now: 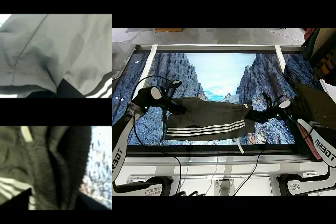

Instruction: Fold the clothes and pants, and hang the long-sleeved shirts on hangers.

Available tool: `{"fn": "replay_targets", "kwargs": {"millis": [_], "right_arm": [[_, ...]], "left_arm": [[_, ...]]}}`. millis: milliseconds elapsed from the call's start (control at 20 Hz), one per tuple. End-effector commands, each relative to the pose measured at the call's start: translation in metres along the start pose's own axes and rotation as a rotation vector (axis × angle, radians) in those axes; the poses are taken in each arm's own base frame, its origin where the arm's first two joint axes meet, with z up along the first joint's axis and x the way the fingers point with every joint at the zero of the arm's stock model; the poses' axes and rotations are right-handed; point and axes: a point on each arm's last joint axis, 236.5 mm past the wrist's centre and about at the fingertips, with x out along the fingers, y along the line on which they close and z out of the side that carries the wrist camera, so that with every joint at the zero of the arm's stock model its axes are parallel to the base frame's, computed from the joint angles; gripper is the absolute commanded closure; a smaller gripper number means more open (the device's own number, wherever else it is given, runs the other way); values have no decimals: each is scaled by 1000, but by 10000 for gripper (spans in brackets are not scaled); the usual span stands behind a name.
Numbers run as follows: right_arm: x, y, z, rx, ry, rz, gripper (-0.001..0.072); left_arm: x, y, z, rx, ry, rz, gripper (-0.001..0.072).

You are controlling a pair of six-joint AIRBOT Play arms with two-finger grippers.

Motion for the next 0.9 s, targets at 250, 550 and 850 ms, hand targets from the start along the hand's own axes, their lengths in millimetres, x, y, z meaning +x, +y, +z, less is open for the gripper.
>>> {"fn": "replay_targets", "kwargs": {"millis": [250, 550, 850], "right_arm": [[20, 40, 30, -92, -126, -21, 694], [-69, 75, 122, -203, -358, -14, 696], [-300, 58, 194, -185, -797, -262, 696]], "left_arm": [[-1, -14, 14, -34, -54, -52, 657], [-23, 5, 34, 10, -115, 34, 13], [-112, 23, 68, 98, -296, 207, 13]]}}
